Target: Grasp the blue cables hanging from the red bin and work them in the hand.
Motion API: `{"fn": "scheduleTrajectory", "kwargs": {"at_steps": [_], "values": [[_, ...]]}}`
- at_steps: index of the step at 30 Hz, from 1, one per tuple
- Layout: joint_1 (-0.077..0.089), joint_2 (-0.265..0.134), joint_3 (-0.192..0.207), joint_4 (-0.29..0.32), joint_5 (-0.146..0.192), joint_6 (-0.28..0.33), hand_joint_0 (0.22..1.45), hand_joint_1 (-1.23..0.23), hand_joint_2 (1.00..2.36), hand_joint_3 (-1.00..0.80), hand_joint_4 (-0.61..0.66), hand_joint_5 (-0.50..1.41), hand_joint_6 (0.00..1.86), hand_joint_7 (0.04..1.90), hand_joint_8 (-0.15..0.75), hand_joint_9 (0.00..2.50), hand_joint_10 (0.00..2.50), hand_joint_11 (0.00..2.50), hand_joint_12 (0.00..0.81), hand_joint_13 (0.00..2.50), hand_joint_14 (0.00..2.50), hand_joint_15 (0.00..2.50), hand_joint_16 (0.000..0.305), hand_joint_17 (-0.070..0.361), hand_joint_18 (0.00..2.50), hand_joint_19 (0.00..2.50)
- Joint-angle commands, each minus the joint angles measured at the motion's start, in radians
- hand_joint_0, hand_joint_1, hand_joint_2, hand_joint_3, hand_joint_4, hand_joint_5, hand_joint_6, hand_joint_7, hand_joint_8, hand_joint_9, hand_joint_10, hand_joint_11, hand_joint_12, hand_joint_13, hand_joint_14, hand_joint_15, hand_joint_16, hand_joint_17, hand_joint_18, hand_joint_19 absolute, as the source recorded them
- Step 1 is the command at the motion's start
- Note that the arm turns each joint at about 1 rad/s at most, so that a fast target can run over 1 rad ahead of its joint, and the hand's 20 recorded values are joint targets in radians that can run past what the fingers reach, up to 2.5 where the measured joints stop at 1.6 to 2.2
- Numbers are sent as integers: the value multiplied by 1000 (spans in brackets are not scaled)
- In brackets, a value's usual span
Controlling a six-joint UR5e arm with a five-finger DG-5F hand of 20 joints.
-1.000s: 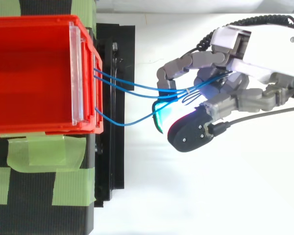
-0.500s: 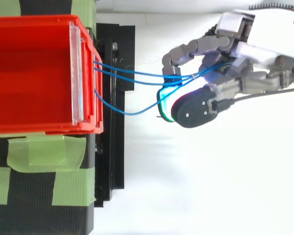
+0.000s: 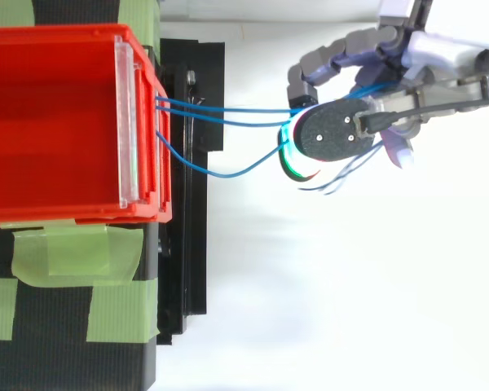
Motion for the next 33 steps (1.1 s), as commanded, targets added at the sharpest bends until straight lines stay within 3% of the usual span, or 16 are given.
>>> {"fn": "scheduleTrajectory", "kwargs": {"at_steps": [1,13,15,26,29,31,33], "values": [[-8,-1,2,-38,-22,22,842,-580,1005,-897,207,395,275,1416,649,1839,2500,2500,730,2101,2500,2003,210,158,2500,590],[-33,39,2,-64,-18,41,841,-579,1004,-902,206,354,294,1400,649,1839,2500,2500,730,2101,2500,2003,210,158,2500,590],[-42,37,2,-66,-18,45,840,-579,1004,-908,194,315,345,1374,649,1839,2500,2500,730,2101,2500,2003,210,158,2500,590],[-53,37,14,-63,-18,80,840,-588,1003,-921,192,179,541,1266,649,1839,2500,2500,730,2101,2500,2003,210,158,2500,590],[-54,37,30,-58,4,75,839,-592,1004,-918,188,162,561,1258,649,1839,2500,2500,730,2101,2500,2003,210,158,2500,590],[-47,36,30,-29,37,43,840,-593,1003,-923,189,155,570,1253,649,1839,2500,2500,730,2101,2500,2003,210,158,2500,590],[-44,36,30,-8,45,17,840,-594,1004,-919,181,150,579,1247,649,1839,2500,2500,730,2101,2500,2003,210,158,2500,590]]}}
